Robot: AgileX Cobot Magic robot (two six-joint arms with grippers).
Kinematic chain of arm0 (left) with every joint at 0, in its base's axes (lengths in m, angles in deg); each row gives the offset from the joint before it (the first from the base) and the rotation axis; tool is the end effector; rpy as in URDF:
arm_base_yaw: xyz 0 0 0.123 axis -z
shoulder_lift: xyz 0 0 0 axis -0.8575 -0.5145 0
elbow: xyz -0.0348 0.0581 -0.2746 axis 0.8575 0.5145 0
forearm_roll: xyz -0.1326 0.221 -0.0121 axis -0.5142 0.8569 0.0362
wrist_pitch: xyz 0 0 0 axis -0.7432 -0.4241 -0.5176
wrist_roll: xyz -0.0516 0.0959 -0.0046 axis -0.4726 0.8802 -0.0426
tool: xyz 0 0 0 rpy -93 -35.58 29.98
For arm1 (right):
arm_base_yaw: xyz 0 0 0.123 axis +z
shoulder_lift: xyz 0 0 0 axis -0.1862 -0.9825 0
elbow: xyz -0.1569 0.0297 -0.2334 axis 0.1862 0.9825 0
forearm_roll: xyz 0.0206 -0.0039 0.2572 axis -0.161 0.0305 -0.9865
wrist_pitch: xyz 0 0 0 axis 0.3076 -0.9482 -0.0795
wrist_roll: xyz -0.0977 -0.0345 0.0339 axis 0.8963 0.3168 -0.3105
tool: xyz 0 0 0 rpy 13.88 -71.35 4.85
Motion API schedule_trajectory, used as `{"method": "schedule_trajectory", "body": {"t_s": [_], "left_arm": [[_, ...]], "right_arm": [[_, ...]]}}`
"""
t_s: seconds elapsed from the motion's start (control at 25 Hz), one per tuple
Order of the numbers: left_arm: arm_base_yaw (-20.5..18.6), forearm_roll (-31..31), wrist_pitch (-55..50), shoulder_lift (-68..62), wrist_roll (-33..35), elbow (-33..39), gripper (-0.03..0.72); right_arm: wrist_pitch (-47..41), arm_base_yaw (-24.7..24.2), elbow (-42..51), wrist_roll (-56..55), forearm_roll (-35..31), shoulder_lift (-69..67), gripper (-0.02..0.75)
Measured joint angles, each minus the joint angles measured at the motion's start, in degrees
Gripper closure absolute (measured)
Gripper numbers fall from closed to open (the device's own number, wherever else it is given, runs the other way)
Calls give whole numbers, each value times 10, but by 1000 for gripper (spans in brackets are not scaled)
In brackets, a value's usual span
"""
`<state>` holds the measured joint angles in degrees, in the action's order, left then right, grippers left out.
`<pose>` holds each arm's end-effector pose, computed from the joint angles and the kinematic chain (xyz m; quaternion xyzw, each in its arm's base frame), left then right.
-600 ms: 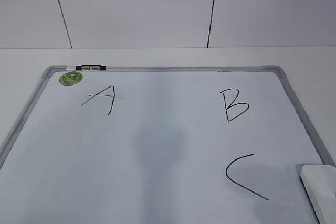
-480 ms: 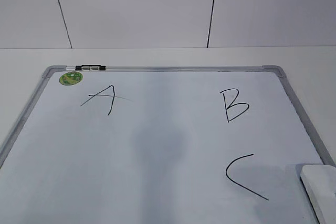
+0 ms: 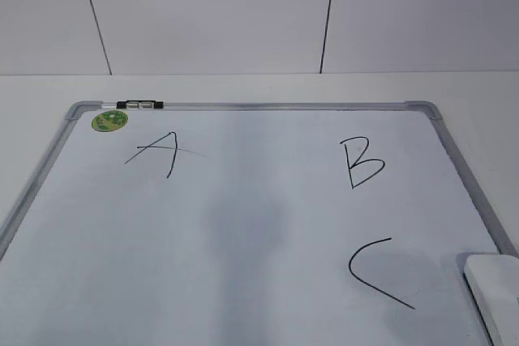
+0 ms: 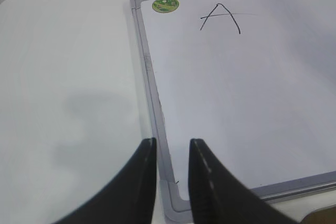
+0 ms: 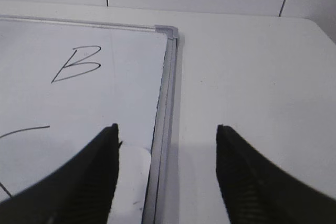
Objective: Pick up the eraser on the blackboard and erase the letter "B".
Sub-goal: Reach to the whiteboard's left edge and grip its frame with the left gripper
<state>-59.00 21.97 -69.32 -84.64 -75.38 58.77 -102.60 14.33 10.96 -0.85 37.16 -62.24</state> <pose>0.0141 -0.0157 0.2754 0.0829 0.8572 -0.0354 0.5071 0.0768 -0.0011 0.1818 -0.0533 0.7910 -0.0368 0.6084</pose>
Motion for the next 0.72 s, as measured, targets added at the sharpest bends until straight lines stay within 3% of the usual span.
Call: {"method": "schedule_trajectory", "body": {"t_s": [0.36, 0.72], "left_arm": [[0, 0, 0, 0, 0, 0, 534], [0, 0, 0, 0, 0, 0, 534]], "right_arm": [[-97, 0, -155, -1, -31, 0, 265], [-264, 0, -310, -2, -71, 0, 265]]}}
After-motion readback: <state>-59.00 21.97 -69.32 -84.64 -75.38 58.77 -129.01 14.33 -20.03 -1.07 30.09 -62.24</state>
